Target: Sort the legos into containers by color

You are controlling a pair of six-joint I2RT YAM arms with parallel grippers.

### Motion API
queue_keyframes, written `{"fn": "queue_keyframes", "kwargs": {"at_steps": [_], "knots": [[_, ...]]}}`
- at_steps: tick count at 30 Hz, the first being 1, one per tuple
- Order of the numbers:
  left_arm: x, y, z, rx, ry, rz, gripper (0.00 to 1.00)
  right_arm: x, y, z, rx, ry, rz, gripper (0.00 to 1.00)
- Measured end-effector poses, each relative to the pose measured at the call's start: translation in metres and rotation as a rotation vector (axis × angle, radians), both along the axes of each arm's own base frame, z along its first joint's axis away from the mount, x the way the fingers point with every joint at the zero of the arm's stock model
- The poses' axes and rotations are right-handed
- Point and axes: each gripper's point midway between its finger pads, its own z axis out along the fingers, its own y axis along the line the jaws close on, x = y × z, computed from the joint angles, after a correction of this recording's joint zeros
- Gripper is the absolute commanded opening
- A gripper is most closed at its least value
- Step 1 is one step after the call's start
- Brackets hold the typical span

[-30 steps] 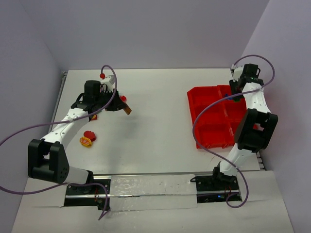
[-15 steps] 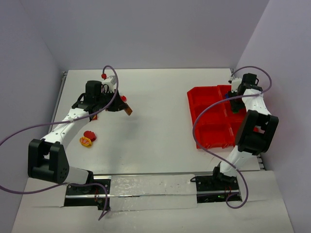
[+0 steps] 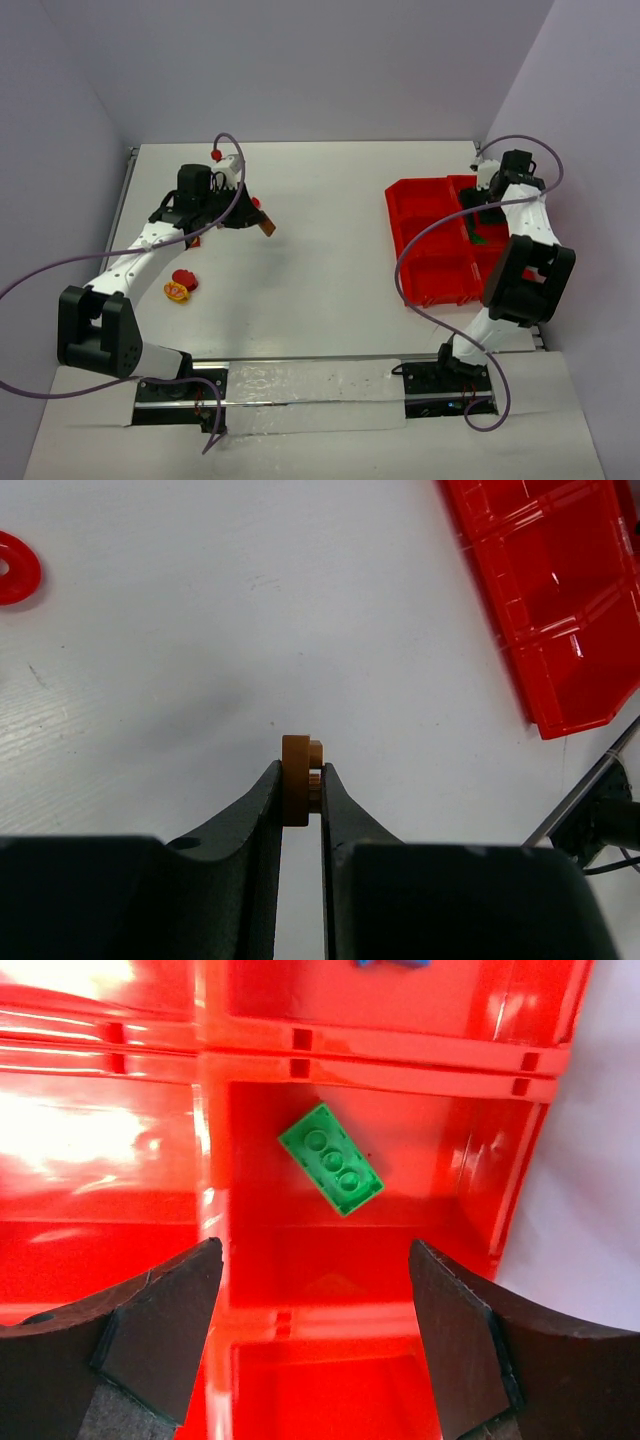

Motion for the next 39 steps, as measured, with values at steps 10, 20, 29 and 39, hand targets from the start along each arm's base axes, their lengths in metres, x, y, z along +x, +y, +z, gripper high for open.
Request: {"fn": "queue_keyframes", "kwargs": {"at_steps": [10,20,29,39], "knots": [[-0.015,-0.038,0.015,-0.183,0.083,-0.102,0.00,0.019,0.174,0.105,0.212,-0.250,0.392,0.79],[-0.055,-0.077,0.046,-0.396,0.059,-0.374,0.00,-0.064,0.364,0.120,0.646,-0.107,0.882,0.64],[-0.084,-0.091,0.058,-0.476,0.047,-0.536,0.00,-0.100,0.410,0.120,0.855,0.050,1.013,0.63],[-0.099,-0.095,0.072,-0.503,0.023,-0.610,0.01,-0.125,0.441,0.115,0.908,0.145,1.084,0.30]]}}
